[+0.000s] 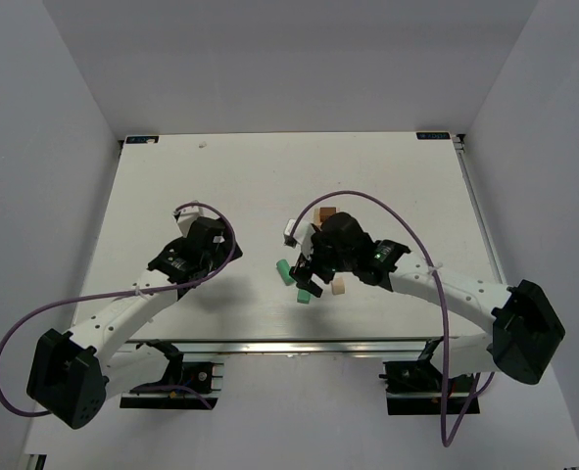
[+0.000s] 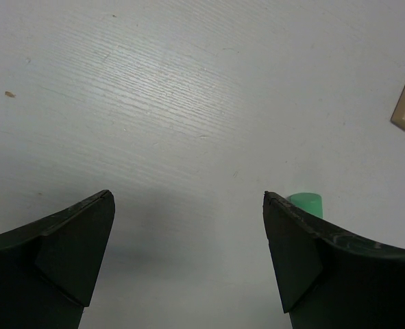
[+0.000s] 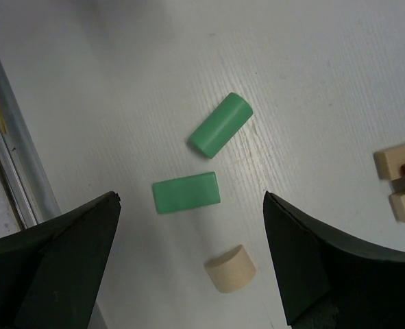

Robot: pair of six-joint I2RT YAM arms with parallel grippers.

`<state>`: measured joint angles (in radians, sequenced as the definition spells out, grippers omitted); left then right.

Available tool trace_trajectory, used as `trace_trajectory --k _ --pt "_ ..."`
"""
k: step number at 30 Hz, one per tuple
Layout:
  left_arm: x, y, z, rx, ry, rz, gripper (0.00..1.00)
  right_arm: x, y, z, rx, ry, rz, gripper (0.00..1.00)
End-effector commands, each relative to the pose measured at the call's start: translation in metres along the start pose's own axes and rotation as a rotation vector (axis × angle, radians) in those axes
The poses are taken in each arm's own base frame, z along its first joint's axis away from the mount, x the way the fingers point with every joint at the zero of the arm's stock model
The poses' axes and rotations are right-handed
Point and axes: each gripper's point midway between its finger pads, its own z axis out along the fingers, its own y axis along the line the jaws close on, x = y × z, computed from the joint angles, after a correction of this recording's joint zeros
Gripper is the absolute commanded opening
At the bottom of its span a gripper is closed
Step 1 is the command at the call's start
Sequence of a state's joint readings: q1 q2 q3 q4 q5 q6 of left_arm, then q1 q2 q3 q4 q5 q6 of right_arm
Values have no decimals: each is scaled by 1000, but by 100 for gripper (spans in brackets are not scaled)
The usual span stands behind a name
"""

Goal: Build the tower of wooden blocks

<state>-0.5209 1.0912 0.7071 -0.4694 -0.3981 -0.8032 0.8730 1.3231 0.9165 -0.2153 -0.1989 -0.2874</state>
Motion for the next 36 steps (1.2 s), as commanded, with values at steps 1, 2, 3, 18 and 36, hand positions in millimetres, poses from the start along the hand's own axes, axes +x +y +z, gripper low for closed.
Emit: trace_trajectory --k 1,2,3,18,36 --pt "-5 -8 -3 36 -15 32 98 32 3 1 21 113 -33 89" --pt "-5 -7 -2 37 -17 46 98 36 5 1 14 129 -46 89" --pt "-3 -6 -2 41 -15 51 98 45 8 0 6 159 -55 90" --pt "-3 -8 2 64 -30 108 98 86 -2 24 28 316 -69 89" --pt "-4 -11 3 74 -29 126 98 81 9 50 -13 248 -73 89"
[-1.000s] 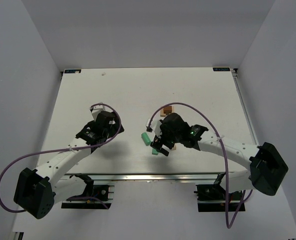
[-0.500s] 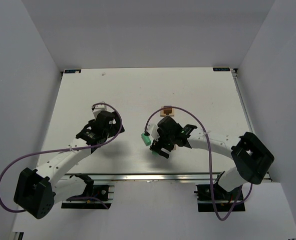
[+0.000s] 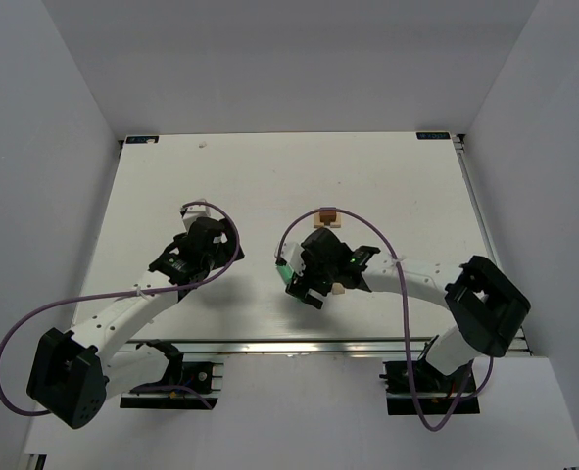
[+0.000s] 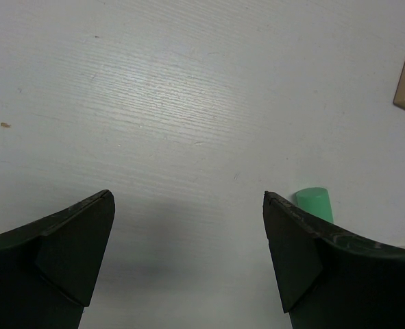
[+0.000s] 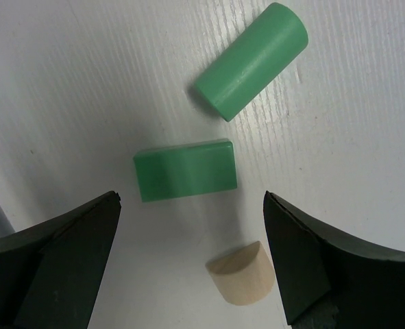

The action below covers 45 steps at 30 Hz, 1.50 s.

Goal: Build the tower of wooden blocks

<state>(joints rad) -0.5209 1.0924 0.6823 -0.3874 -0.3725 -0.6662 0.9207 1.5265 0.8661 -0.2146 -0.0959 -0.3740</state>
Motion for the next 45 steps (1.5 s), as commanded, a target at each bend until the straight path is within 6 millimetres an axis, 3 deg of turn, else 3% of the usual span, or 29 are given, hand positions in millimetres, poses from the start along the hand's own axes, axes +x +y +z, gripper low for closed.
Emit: trace_trajectory --k 1,9,18,22,26,29,33,38,42,45 --pt "-3 -5 -1 19 -9 10 98 -4 2 8 0 -15 -8 89" --pt "-3 -5 -1 19 -9 12 98 -1 11 19 -31 -7 -20 89" --pt "-5 -4 -2 15 -15 13 98 11 2 29 25 47 0 88" --pt "-4 -6 -2 21 -12 13 98 14 2 27 38 45 5 77" --pt "-1 -8 1 31 -3 13 98 8 0 24 53 19 14 52" --pt "1 -8 2 30 5 14 98 3 0 22 52 7 36 41" --pt "1 -7 2 28 5 12 98 -9 -4 15 80 -21 83 35" --pt "-5 -3 -3 16 -18 7 98 -50 -36 -25 243 -116 156 33" --pt "-11 -6 -7 28 -37 -6 98 -70 -77 -66 476 -133 325 30" --pt "-13 -7 -9 27 -39 -7 98 -76 -101 -86 594 -136 443 30"
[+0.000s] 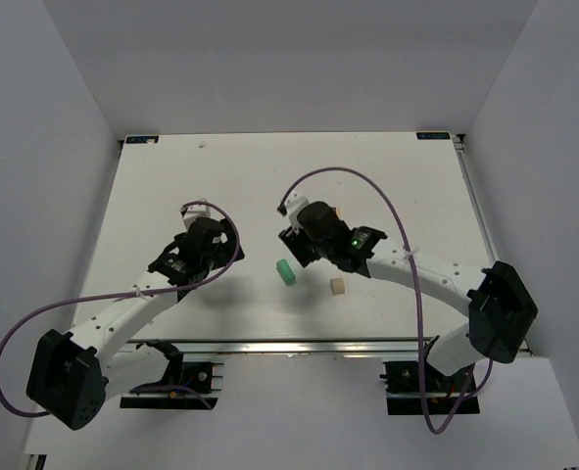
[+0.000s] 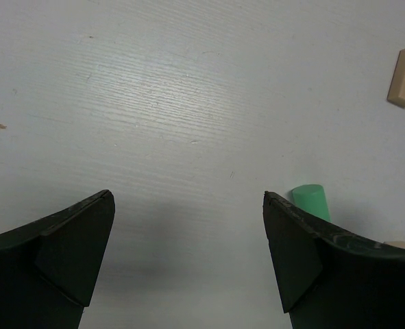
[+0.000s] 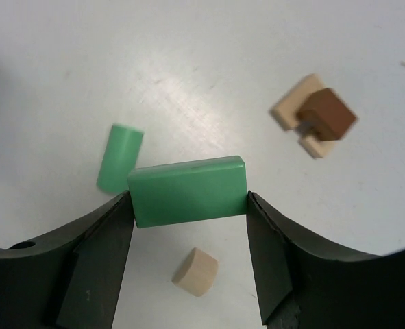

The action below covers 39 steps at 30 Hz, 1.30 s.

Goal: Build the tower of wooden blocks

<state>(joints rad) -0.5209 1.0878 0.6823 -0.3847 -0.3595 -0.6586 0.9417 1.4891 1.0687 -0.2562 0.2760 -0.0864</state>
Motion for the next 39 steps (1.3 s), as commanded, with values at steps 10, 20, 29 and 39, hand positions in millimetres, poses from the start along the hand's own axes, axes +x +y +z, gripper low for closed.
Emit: trace_trajectory --k 10,20,29,39 --pt "-15 -3 -9 -1 -45 -21 98 -29 -104 7 398 72 491 32" --pt "-18 -2 -6 -20 -50 -17 98 -24 -135 47 500 134 592 32" --pt "-19 1 -1 -55 -47 6 98 -7 -147 62 546 197 669 32" --pt "-20 1 -2 -54 -51 6 98 3 -152 77 523 221 702 33"
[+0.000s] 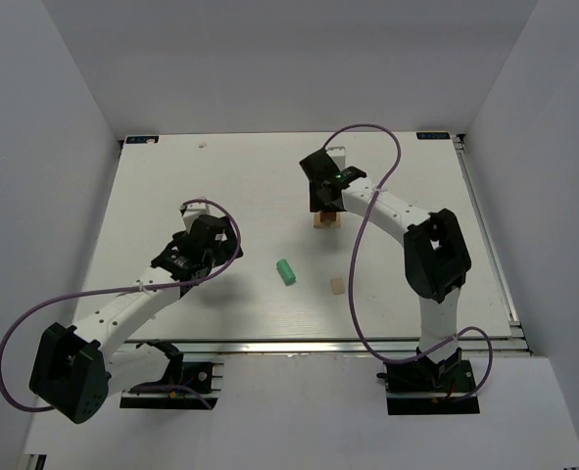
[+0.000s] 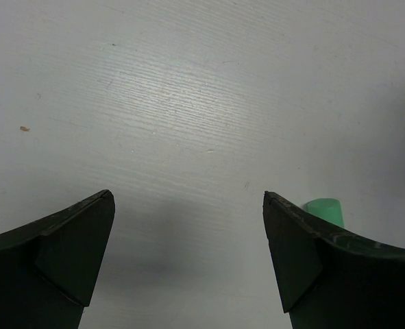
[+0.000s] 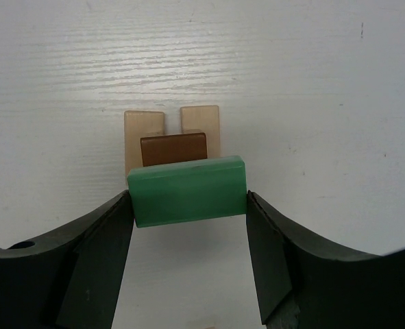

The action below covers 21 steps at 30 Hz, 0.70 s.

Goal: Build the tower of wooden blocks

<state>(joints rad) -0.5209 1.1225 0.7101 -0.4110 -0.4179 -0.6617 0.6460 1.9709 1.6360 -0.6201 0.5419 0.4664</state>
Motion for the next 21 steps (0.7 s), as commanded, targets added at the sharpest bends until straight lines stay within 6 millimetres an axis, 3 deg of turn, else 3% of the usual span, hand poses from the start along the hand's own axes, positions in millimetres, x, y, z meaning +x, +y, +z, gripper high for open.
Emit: trace_trajectory --k 1,21 --pt "-16 -6 -6 10 -41 -6 98 -11 3 5 -9 -14 49 33" --pt "-11 -10 -2 24 -27 -5 98 -6 13 34 -50 23 52 37"
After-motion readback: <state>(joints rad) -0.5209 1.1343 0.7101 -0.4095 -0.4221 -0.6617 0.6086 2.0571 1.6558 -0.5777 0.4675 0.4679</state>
